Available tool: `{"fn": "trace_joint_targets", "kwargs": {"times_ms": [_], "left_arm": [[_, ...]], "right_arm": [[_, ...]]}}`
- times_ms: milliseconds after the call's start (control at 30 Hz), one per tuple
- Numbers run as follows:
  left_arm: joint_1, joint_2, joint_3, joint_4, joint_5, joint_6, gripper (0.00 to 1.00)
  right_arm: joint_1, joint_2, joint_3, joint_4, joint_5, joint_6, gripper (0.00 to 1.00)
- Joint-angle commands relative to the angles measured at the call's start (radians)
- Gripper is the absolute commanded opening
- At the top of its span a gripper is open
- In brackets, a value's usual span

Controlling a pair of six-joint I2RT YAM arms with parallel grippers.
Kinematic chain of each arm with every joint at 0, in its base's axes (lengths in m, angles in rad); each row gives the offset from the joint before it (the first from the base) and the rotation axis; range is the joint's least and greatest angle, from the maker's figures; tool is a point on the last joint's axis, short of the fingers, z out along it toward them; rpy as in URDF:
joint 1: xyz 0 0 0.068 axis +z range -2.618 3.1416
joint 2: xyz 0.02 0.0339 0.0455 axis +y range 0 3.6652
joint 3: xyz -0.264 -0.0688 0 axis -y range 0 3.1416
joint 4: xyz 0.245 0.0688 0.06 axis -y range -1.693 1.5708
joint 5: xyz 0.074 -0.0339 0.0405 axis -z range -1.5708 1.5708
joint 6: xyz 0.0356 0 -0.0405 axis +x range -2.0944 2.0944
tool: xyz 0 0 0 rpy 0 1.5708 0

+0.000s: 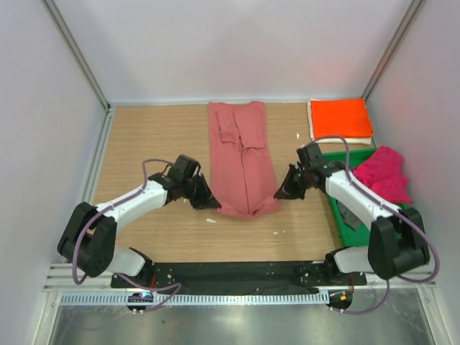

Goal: Fold and stack the t-shirts
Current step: Fold the tshirt

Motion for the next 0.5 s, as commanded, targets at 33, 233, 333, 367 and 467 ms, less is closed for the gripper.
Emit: {"fn": "trace_joint_targets", "kwargs": {"times_ms": [33,233,333,367,467], "left_arm": [[0.125,0.138,0.191,-0.023,-0.005,0.038,0.00],[0.228,0.393,0.512,-0.042,0.045,0.071,0.00],[0.258,0.496,0.631,-0.076,0.062,0.079,0.00],[0.264,0.512,0.651,-0.078,0.063,0.082,0.00],[0.284,0.565,0.696,-0.090,0.066,0.088,0.00]], "right_arm": [[-0.064,0.194,0.239,0.000,0.016,-0.075,0.01],[-0.125,0.496,0.604,-0.037,-0.037,-0.172,0.01],[-0.141,0.647,0.771,-0.083,-0.090,-0.195,0.01],[-0.144,0.673,0.802,-0.086,-0.102,-0.197,0.01],[-0.151,0.756,0.903,-0.098,-0.120,-0.200,0.01]]}}
